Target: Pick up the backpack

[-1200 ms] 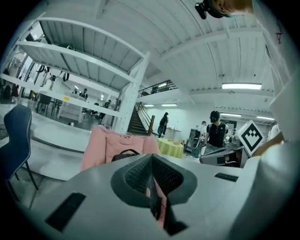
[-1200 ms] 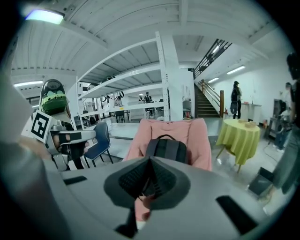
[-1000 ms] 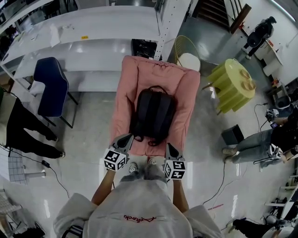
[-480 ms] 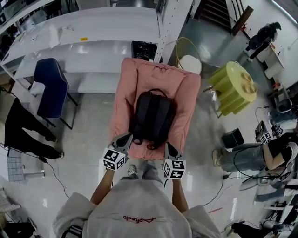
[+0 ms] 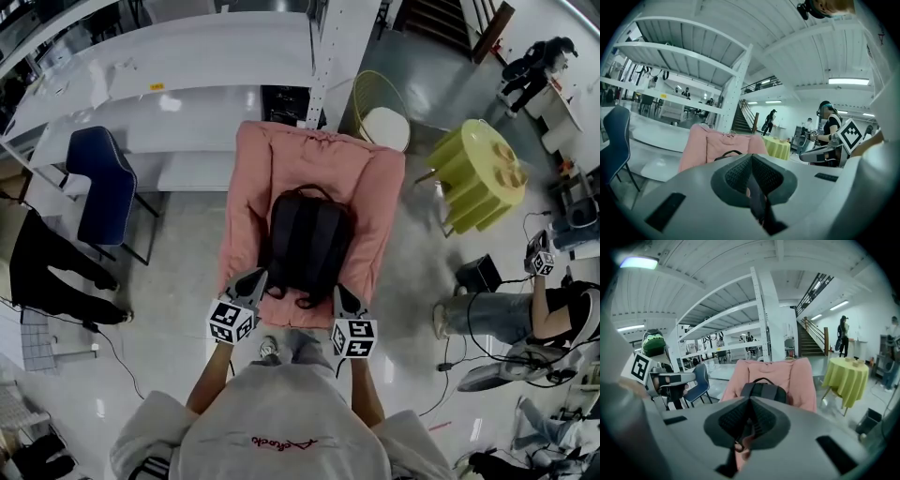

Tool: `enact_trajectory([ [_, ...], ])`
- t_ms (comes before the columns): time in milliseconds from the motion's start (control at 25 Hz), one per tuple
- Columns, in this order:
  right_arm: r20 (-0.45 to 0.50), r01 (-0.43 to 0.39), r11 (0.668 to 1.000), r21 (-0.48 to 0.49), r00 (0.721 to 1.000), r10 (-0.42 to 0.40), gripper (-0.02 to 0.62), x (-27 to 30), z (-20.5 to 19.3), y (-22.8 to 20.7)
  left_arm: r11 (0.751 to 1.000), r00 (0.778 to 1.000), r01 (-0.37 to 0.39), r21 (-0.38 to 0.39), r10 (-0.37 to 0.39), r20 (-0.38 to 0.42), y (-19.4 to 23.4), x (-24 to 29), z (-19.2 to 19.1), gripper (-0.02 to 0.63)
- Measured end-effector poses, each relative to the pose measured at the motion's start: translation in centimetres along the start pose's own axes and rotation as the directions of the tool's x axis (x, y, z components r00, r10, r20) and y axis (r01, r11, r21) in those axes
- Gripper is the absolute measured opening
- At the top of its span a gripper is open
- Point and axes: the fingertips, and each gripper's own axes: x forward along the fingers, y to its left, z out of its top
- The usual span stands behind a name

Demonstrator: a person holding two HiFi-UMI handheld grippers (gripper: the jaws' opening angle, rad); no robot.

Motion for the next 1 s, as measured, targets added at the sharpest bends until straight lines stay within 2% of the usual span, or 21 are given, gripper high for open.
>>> enact_trajectory([
  [560,-0.014,-0.094,0.996,-0.006,0.996,0.093,0.018,7.3,3.1,-5.7,0.995,0.994,-0.102,0.005,0.102,-0.037,2.9,7.1,1.2,0.01],
  [1000,-0.026,-0.113,0.993,0.02,0.993,0.114,0.018,11.5,2.9,-7.0,0.99,0.986,-0.141,-0.01,0.139,-0.092,5.2,9.6,-0.8,0.011],
])
